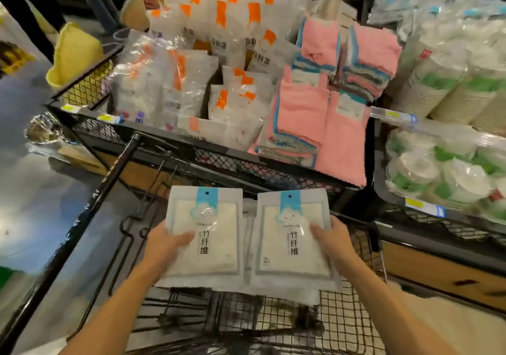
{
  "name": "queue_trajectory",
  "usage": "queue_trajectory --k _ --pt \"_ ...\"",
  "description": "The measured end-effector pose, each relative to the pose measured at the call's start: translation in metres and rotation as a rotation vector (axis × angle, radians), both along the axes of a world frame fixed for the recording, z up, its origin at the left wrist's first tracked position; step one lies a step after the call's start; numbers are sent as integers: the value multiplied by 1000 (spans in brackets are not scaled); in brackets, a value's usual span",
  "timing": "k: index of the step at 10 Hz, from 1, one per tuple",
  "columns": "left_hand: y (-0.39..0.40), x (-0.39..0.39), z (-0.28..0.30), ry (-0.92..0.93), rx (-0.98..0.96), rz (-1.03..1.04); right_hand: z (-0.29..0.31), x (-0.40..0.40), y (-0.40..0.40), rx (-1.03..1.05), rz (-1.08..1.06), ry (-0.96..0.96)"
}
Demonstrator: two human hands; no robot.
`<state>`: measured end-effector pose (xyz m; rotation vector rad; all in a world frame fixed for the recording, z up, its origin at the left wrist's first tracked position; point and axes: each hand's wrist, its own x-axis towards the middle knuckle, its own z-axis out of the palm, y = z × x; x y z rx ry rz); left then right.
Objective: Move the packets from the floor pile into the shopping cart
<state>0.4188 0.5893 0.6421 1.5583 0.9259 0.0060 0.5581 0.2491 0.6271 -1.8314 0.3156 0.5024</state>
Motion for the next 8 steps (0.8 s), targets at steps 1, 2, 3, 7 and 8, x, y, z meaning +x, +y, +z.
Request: queue_trajectory --k 1,2,3,7,8 --pt "14 22 -55 72 -20 -63 -34 6 12 -71 -1 63" --pt "24 43 -100 122 -10 -110 -65 11 25 -155 3 79" --pt "29 51 -136 175 26 -155 -88 10 39 -331 6 53" --pt "3 62 -163 305 956 -536 -116 2 75 -1256 360 -296" --pt "9 62 -153 229 1213 -659 -108 8 73 -1347 498 -338"
